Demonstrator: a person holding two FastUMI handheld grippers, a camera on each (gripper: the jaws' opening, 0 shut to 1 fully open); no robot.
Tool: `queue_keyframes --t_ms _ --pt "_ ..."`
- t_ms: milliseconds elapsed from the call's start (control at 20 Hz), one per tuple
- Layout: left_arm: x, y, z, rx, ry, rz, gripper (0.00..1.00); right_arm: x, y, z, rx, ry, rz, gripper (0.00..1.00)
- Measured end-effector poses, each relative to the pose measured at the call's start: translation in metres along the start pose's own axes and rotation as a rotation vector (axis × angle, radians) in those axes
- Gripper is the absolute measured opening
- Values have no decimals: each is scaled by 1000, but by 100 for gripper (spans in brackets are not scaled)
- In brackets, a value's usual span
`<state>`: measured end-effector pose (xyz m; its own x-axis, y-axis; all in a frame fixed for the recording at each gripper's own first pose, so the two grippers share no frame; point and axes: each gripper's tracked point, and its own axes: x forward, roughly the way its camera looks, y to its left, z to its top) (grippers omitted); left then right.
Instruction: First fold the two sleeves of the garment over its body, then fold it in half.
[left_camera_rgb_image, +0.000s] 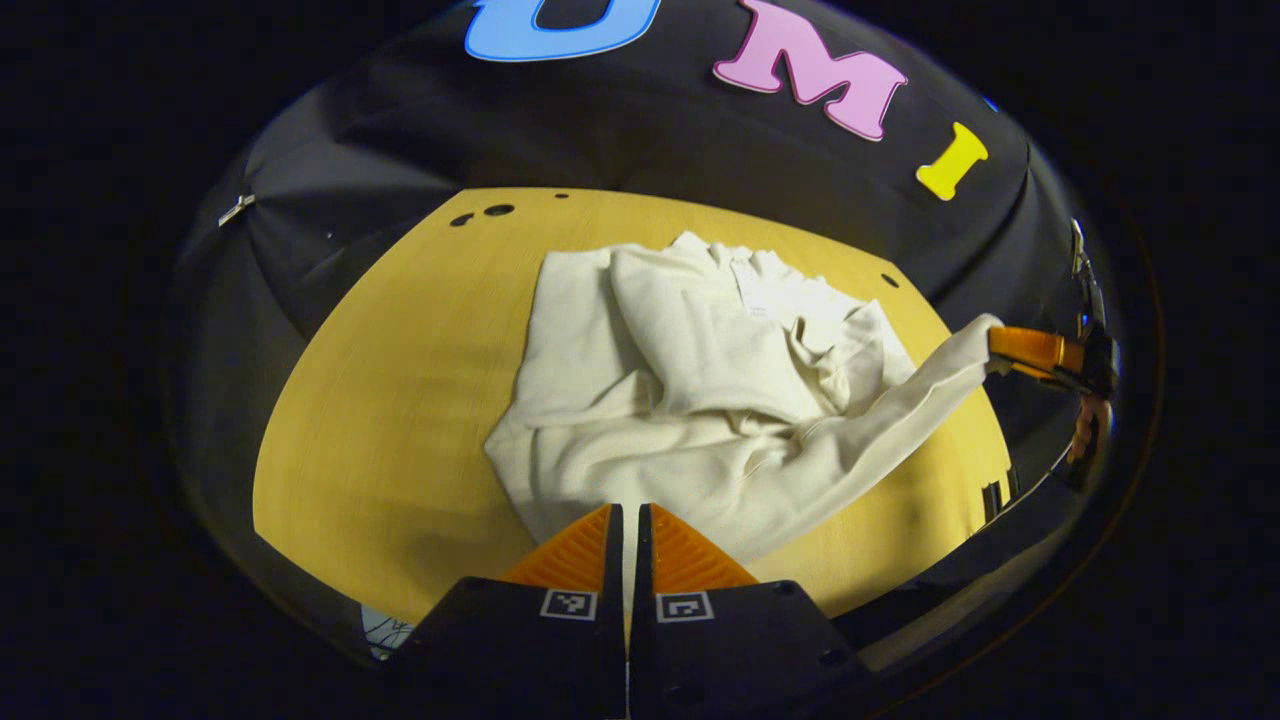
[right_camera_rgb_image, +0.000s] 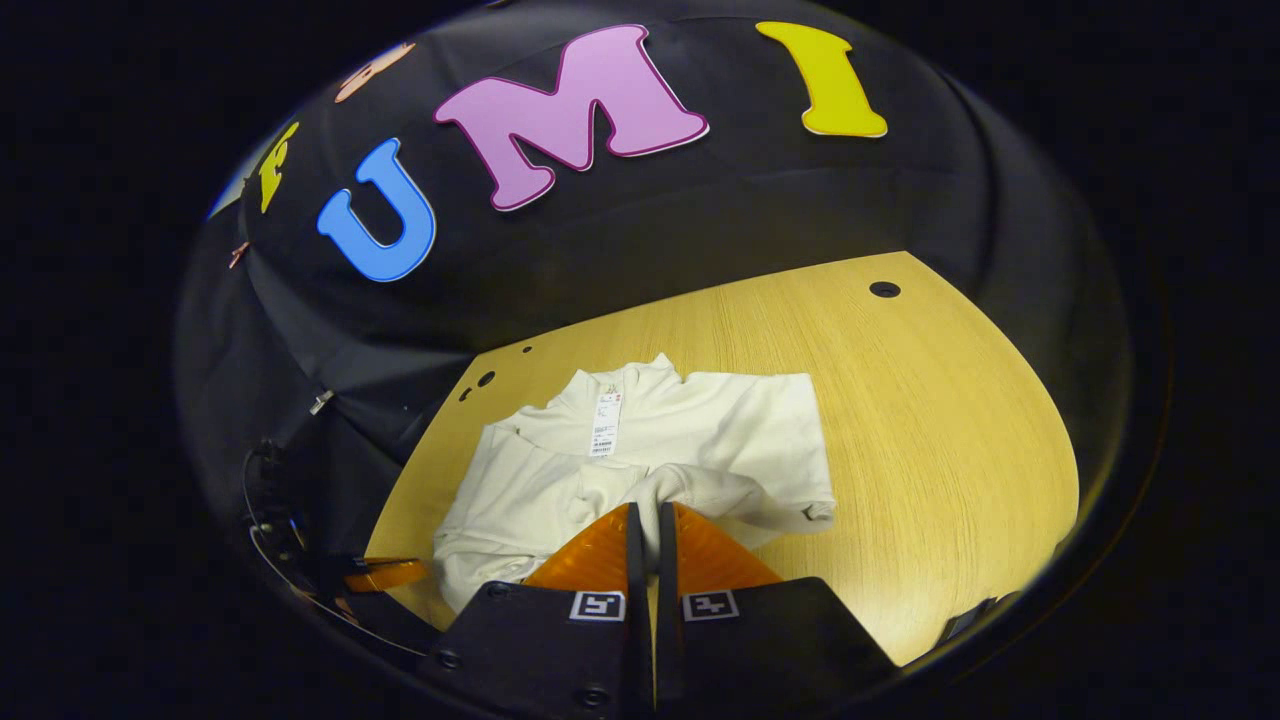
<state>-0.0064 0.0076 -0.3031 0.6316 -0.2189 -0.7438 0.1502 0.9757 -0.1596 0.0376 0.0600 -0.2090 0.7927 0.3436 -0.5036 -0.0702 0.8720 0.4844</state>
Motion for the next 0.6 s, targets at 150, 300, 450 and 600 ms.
queue_keyframes --t_ms 150,300,450,600 --pt "9 0 -26 13 72 -2 22 -1 0 -1 -11 6 2 6" --pt "20 3 -35 23 110 35 46 -1 -1 -2 -14 7 4 6" --pt "32 9 -39 13 139 82 64 -2 -1 -3 -19 8 5 6" --pt "44 12 -39 40 157 111 58 -3 -1 -3 -18 10 8 6"
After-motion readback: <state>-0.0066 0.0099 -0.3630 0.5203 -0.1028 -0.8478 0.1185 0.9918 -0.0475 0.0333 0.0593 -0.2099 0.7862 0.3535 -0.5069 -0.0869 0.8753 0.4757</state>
